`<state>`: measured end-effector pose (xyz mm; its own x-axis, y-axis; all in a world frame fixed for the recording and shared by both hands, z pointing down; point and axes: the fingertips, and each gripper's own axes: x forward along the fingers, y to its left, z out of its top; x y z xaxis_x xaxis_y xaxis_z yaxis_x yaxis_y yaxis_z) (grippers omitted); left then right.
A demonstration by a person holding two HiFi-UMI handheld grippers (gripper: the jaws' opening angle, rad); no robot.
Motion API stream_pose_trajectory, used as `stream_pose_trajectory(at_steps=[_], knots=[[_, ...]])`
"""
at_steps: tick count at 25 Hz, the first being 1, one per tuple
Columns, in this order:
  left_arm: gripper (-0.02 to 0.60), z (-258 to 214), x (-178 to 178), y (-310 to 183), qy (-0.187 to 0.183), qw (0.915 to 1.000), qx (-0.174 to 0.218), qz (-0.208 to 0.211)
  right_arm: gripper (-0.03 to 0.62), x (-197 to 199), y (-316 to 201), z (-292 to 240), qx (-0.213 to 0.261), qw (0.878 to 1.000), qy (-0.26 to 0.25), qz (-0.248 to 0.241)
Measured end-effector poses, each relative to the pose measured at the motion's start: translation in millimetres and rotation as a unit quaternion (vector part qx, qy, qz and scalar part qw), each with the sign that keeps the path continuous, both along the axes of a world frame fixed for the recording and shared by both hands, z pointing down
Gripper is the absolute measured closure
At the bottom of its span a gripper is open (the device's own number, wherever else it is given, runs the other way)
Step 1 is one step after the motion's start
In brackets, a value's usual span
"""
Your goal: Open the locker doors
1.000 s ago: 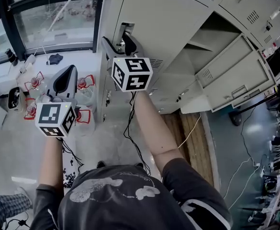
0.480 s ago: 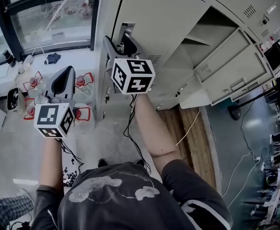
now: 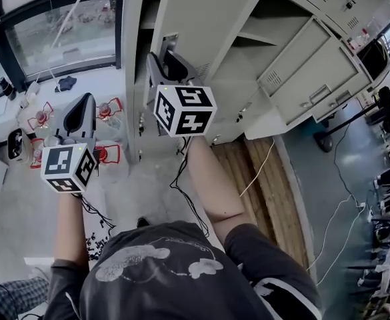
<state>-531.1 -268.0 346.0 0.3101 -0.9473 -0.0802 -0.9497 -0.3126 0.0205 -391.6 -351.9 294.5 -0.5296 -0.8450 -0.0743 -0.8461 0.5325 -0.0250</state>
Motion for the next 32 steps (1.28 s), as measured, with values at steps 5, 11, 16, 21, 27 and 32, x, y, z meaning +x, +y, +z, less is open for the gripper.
stream_pose_trajectory(at_steps=[5,11,16,21,27,32], knots=[[0.574,-7,25,10,-0.001,0.9999,0.009,0.009,0.461,14,19,0,-0.006,1.000,-0.003,-0.028],[0.574,-12,61,19,-0.010,0.9998,0.007,0.017,0.461,35,40,-1,-0.011,0.998,-0.005,-0.063],[0.573,-14,91,29,-0.015,0.9997,0.004,0.018,0.459,58,56,-2,-0.012,0.996,0.001,-0.088],[0.574,-14,114,40,-0.015,0.9998,0.001,0.015,0.454,81,71,-1,-0.012,0.995,0.001,-0.097],[0.574,-18,147,52,-0.020,0.9997,0.002,0.016,0.442,116,88,-2,-0.007,0.995,0.008,-0.094],[0.574,-16,181,59,-0.023,0.9995,0.000,0.024,0.433,153,99,-3,-0.001,0.996,0.009,-0.083]])
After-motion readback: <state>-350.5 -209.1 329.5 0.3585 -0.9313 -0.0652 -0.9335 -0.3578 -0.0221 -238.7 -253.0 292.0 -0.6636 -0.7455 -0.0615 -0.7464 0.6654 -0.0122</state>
